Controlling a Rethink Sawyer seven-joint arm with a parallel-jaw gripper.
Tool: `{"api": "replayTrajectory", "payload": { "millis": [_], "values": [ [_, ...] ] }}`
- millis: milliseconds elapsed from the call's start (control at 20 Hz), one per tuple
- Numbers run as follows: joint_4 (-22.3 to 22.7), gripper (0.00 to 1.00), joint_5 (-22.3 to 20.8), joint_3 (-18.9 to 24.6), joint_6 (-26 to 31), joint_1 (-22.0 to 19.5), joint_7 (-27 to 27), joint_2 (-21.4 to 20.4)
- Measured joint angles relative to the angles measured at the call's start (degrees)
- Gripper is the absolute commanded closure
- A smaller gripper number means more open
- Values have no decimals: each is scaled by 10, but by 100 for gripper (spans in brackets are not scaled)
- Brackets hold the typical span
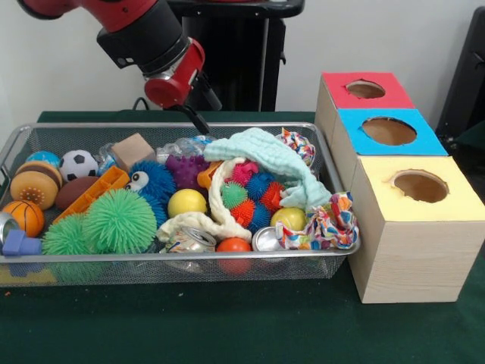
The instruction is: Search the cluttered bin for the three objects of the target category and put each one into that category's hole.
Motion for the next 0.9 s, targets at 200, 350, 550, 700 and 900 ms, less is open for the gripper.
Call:
{"api": "replayTrajectory", "payload": {
  "millis": [200, 350, 550, 700, 900],
  "values": [
    [4, 0, 0, 1, 0, -13, 0, 4],
    [4, 0, 0, 1, 0, -17, 0, 9],
    [4, 0, -12, 1, 0, -20, 0, 15],
    [4, 0, -26, 1, 0, -25, 0, 21],
    [3, 0, -45, 1, 0, -39, 0, 31]
  ]
}}
